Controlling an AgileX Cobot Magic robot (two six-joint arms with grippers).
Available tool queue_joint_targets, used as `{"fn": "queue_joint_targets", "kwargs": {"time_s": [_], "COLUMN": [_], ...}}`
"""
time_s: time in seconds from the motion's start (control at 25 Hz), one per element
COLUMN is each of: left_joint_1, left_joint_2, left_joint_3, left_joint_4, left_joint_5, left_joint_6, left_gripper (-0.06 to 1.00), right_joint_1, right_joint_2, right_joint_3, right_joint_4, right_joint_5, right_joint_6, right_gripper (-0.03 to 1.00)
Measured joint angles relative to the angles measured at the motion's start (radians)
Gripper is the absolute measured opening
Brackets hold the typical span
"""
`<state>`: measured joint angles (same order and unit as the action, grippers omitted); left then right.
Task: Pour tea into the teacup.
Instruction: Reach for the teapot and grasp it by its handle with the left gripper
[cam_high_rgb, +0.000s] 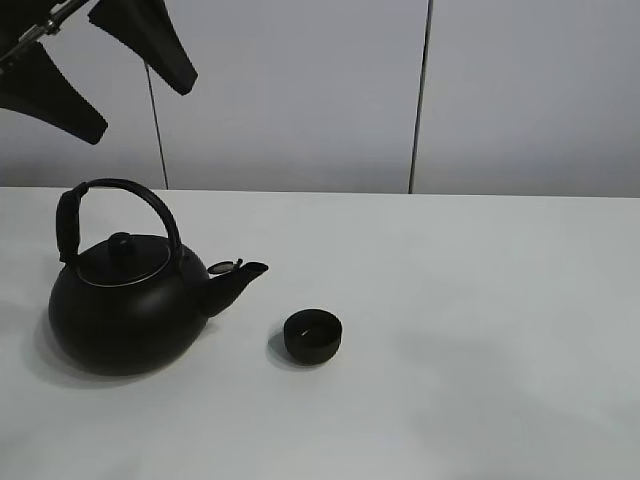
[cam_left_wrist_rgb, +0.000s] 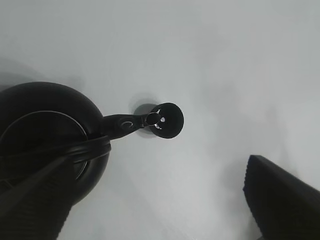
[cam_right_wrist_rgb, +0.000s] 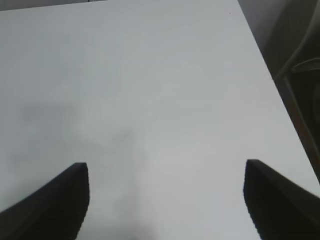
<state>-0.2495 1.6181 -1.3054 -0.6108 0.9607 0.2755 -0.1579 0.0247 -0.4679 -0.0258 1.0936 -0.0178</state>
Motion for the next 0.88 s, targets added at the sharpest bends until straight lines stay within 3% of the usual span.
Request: {"fn": "queue_joint_targets", "kwargs": {"time_s": [0.56,0.88], "left_joint_1": [0.0,0.0], "left_joint_2": [0.0,0.0], "left_joint_3": [0.0,0.0], "left_joint_4": [0.0,0.0], "left_joint_5": [-0.011,-0.086], "left_joint_6": [0.0,0.0], "left_gripper": [0.66,0.66], "right_joint_1": [0.0,0.0], "right_joint_2": [0.0,0.0], "right_joint_3": [0.0,0.0], "right_joint_4": [-0.019,-0.019], "right_joint_5": [-0.012,-0.012], "right_joint_6": [0.033,0.033], "right_gripper": [0.58,0.58]}}
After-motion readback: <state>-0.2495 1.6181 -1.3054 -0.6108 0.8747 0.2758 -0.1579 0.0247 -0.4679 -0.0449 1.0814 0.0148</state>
